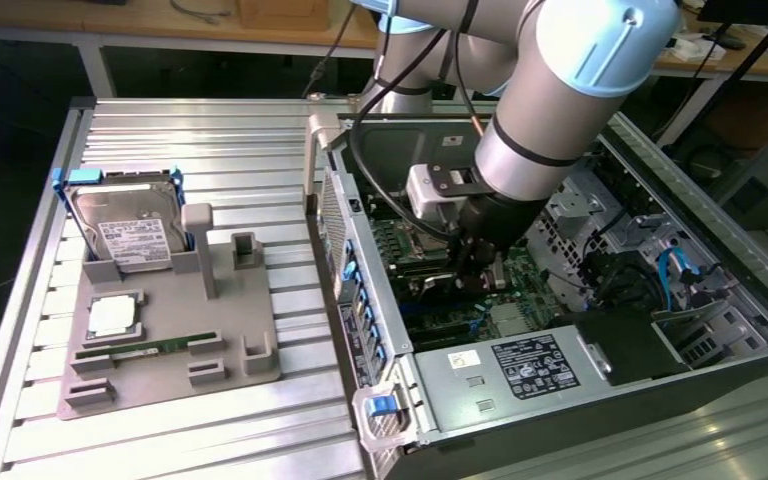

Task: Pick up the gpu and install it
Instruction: 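Insert the gpu into the slot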

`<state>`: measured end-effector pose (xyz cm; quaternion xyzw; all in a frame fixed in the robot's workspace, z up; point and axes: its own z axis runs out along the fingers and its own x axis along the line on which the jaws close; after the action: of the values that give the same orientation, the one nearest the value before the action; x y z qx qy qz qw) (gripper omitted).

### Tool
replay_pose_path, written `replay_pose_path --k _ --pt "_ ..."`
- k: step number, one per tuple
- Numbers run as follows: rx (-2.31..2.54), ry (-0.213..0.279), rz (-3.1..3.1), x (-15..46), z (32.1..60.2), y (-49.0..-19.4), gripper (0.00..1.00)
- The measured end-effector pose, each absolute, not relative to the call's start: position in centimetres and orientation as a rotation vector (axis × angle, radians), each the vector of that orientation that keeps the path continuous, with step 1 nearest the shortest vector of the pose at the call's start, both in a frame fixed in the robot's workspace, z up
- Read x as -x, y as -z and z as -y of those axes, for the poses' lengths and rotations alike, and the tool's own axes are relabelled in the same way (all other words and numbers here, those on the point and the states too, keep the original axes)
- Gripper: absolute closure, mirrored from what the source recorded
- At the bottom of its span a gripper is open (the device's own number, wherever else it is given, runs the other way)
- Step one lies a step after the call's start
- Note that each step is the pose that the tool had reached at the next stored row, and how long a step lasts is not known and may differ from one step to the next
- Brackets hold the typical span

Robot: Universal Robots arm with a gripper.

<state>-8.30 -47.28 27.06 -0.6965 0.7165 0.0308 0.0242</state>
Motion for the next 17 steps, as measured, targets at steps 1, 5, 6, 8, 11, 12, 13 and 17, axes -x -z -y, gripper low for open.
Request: replay_pose_path --k 1,5,6,8,11,12,13,17 --pt "2.155 -0.095 -2.217 8.30 47.28 -27.06 0.73" --pt "2.155 -0.095 -2.217 8.30 47.28 -27.07 0.73" --pt "2.155 -0.095 -2.217 8.30 47.28 -27.07 0.73" --pt "2.155 -0.095 -2.217 8.30 47.35 -27.07 0.73" --pt "2.155 -0.095 -2.217 8.31 47.48 -27.07 0.73" --pt "2.155 -0.095 -2.217 8.31 47.51 -27.07 0.73" --pt "2.155 -0.095 -2.217 8.30 47.52 -27.07 0.73" --pt "2.155 -0.095 -2.217 8.30 47.53 -27.07 0.73"
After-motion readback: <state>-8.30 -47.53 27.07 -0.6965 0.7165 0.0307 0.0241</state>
